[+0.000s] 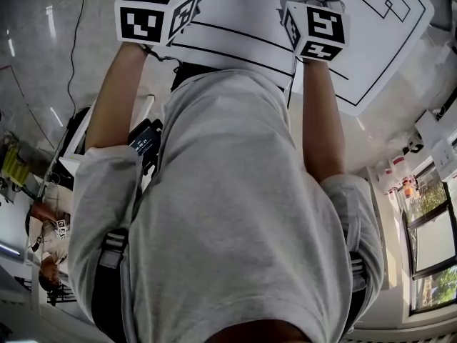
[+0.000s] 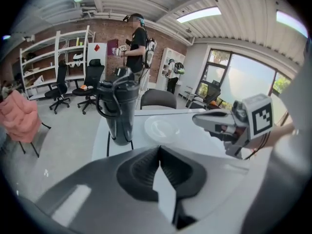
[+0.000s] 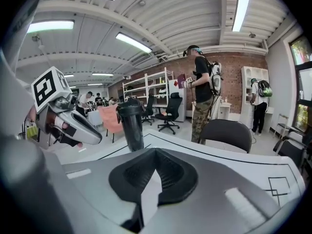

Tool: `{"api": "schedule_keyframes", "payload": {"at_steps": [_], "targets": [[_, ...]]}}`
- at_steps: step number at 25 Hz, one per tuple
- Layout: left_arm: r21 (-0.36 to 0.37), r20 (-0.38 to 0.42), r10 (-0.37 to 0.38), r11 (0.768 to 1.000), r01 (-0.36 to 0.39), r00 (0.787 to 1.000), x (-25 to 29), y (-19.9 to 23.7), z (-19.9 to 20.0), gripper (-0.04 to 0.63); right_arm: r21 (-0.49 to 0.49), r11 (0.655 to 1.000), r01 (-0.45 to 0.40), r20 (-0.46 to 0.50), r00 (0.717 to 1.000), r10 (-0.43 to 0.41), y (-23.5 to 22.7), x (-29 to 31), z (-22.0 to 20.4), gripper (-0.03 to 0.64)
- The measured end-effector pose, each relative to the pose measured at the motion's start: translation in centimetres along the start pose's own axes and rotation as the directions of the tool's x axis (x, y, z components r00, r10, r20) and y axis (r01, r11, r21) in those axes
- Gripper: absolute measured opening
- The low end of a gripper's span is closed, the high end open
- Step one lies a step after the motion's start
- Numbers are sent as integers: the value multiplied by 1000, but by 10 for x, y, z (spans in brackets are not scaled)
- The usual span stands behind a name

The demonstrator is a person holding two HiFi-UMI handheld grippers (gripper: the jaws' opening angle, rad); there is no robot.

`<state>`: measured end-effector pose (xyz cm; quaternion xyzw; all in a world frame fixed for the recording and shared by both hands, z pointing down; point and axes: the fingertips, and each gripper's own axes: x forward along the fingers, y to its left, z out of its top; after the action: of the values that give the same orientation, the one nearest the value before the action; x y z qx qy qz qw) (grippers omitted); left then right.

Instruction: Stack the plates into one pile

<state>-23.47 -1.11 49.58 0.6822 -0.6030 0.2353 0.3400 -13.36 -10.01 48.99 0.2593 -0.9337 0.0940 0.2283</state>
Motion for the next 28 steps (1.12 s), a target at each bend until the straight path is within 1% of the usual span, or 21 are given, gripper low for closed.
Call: {"api": "schedule_keyframes", "payload": {"at_steps": [4,6,9,12,15,18,21,24,28], "targets": [[-16,114,27,1000,-25,993,-39,5,11,3,-25,999,26,75,997,-24,18,-23,18,-2],[-25,175,46,999,-42,984,-57,5,14,3,-38,998,45,108,993,-41,27,-36,24,-2],[-35,259,62,998,-54,964,-79,-4,15,2,-51,996,78,150,986,-70,43,-59,32,-2],[-38,303,58,998,-49,951,-91,-26,9,2,-56,994,99,178,980,-88,56,-83,35,-2],[-31,345,80,997,-74,935,-98,-48,7,2,-60,993,102,208,974,-88,63,-105,37,-2],[-41,392,128,992,-122,911,-105,-71,7,2,-51,994,94,235,969,-80,66,-128,35,-2],[-58,441,183,983,-175,878,-117,-90,13,2,-44,995,86,270,960,-71,65,-151,37,-2],[-90,491,219,975,-201,843,-134,-116,15,2,-50,996,74,304,951,-56,63,-183,41,-2],[-109,529,249,968,-226,811,-150,-156,14,2,-39,997,74,339,939,-56,56,-224,41,-2]]}}
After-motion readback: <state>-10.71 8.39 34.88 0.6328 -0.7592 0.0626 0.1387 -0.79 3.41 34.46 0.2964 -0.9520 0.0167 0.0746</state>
